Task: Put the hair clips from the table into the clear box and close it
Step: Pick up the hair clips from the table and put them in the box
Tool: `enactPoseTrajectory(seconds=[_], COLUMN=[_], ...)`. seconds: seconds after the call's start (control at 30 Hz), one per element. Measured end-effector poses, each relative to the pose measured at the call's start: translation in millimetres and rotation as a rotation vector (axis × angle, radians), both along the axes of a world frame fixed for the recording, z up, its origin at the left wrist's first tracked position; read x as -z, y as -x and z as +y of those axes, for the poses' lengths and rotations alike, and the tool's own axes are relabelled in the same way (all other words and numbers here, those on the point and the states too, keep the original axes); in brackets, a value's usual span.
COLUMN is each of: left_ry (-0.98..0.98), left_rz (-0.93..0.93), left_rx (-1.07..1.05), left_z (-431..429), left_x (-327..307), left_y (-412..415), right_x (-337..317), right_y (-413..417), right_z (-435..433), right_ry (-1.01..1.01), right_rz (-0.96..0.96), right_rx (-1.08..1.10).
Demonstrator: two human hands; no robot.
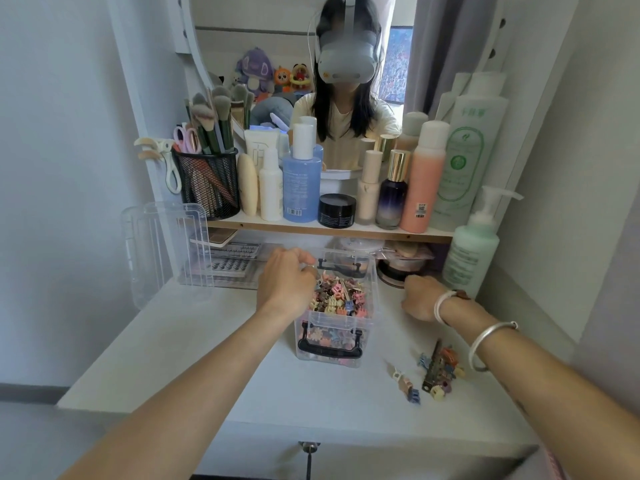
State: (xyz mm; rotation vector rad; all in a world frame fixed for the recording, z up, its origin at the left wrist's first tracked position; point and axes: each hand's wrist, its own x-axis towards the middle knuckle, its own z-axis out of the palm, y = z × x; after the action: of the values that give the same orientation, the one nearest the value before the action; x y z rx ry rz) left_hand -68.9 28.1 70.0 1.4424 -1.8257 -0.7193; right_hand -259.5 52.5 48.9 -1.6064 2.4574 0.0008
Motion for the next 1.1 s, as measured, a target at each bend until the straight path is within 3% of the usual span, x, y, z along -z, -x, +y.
enactPoseTrajectory(seconds=[0.37,0.57,0.8,0.87,1.0,1.03,1.1], left_ry=[-0.020,-0.027,-0.025,-0.021,-0.013,-0.010,-0.007], left_rz=[-0.005,-0.004,-0.010,-0.014,-0.018,-0.018,-0.015], left_rx=[0.004,0.013,0.009,0.014,0.021,0.022,0.024], left_z=[-2,-1,1,1,0,0,0], left_x=[1,1,1,1,2,2,2], left_y=[0,-1,-1,-1,-2,-1,-1], right_x=[5,-3,0,-6,-46,-54,-61], right_y=[-5,0,9,8,-9,-17,-31], right_z=[-5,0,9,9,11,12,13], right_ry=[0.013,0.069,-0.021,0.086,0.452,0.465,0.421], right_rz=[0.098,0.041,-0.136,-0.225,-0.726,-0.785,-0.719], right_rx=[0.032,-0.007,-0.140,-0.153,-0.181,-0.239,-0.356])
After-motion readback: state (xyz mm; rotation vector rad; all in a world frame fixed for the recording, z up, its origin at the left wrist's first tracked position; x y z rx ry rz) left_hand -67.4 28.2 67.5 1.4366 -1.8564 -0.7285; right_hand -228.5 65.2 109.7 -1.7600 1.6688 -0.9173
